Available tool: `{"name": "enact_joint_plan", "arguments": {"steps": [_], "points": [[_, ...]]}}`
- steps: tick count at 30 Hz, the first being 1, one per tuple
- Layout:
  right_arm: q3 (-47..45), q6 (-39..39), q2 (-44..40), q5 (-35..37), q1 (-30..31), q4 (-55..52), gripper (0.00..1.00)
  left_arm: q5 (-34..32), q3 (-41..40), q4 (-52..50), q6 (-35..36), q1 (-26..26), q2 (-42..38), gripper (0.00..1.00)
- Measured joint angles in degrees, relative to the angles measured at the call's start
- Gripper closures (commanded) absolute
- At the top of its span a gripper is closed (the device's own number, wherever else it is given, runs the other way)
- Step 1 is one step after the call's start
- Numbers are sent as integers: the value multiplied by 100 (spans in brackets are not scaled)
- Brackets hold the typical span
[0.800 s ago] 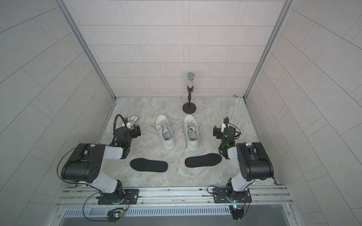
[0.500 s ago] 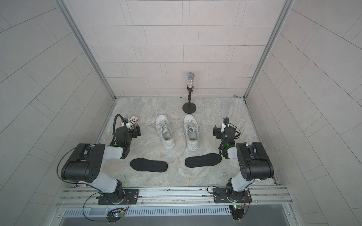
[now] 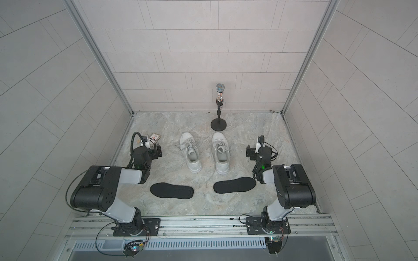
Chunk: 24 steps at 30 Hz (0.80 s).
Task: Insert the insole into the shoe
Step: Pick up the insole from the center of the board.
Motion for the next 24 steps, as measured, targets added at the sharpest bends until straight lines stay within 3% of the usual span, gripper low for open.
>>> {"name": "enact_joint_plan", "arguments": {"steps": [2,6,11,18,24], "points": [[0,57,-59,210,0,-101,1,-236,66,-470,-74,0,-205,0],[264,170,-817,505,-11,-1296,4,-852,688,-1794,-452,-2,-887,0],[1180,544,-1729,195,188,-2675,8,-772,2166,-3630,-1279,-90,-1427,1],[1696,883,-2240,-11,1309,-4435,13,-688,3893,-6601,-2343,-1440,-957,0],[1904,1248,-2557,-76,2479,-5543,17,-208,3418,-8395,-3552,-2232,-988,0]]}}
